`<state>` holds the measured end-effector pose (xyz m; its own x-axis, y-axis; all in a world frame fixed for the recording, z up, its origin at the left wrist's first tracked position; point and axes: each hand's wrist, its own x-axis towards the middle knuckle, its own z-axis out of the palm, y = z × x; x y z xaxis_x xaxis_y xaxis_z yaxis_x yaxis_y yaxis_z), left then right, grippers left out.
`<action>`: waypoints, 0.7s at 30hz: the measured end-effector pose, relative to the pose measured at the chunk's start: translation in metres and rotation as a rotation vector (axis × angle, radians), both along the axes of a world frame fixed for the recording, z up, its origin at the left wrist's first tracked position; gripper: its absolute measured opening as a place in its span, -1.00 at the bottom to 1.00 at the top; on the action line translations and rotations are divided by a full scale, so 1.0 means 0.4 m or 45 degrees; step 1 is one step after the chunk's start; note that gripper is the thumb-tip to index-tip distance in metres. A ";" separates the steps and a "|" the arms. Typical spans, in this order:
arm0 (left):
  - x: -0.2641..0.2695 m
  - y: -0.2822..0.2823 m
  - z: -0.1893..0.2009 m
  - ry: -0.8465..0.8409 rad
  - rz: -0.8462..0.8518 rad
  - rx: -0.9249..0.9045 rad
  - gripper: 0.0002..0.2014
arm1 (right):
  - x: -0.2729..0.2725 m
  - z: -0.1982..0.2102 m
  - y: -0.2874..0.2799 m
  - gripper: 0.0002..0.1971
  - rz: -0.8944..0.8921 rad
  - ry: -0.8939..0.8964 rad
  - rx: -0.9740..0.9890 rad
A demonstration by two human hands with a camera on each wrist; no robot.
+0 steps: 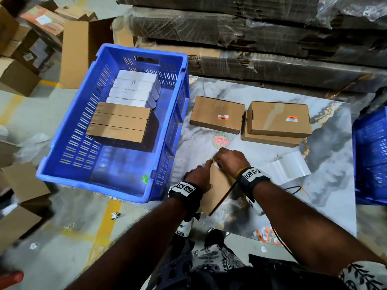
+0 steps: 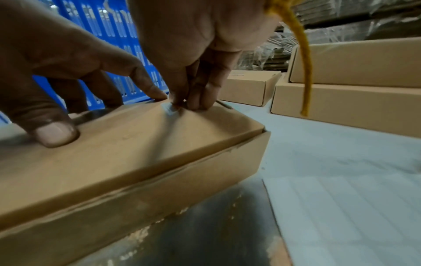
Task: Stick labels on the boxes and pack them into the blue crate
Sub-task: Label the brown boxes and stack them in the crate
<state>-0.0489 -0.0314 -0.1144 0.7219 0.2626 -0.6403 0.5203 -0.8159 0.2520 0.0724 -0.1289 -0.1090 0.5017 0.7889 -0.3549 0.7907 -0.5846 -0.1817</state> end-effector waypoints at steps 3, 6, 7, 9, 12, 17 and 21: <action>0.000 0.000 -0.001 0.007 0.000 0.005 -0.04 | 0.001 -0.003 0.003 -0.71 0.089 -0.042 -0.035; 0.000 -0.001 -0.001 -0.001 0.003 0.005 -0.05 | 0.002 -0.004 0.004 -0.68 0.138 -0.050 -0.048; 0.001 -0.001 -0.001 -0.002 0.003 0.003 -0.05 | 0.003 -0.003 0.006 -0.68 0.149 -0.049 -0.052; 0.002 -0.001 -0.001 0.002 0.005 0.002 -0.05 | 0.007 -0.001 0.012 -0.69 0.164 -0.051 -0.057; 0.002 -0.001 -0.001 0.007 0.002 0.003 -0.04 | 0.011 -0.006 0.016 -0.68 0.188 -0.055 -0.073; 0.001 0.000 -0.001 0.005 0.006 -0.001 -0.04 | 0.023 -0.015 0.023 -0.64 0.207 -0.022 -0.107; 0.001 0.001 0.000 0.017 0.006 -0.010 -0.04 | 0.031 -0.026 0.009 -0.66 0.153 0.059 -0.062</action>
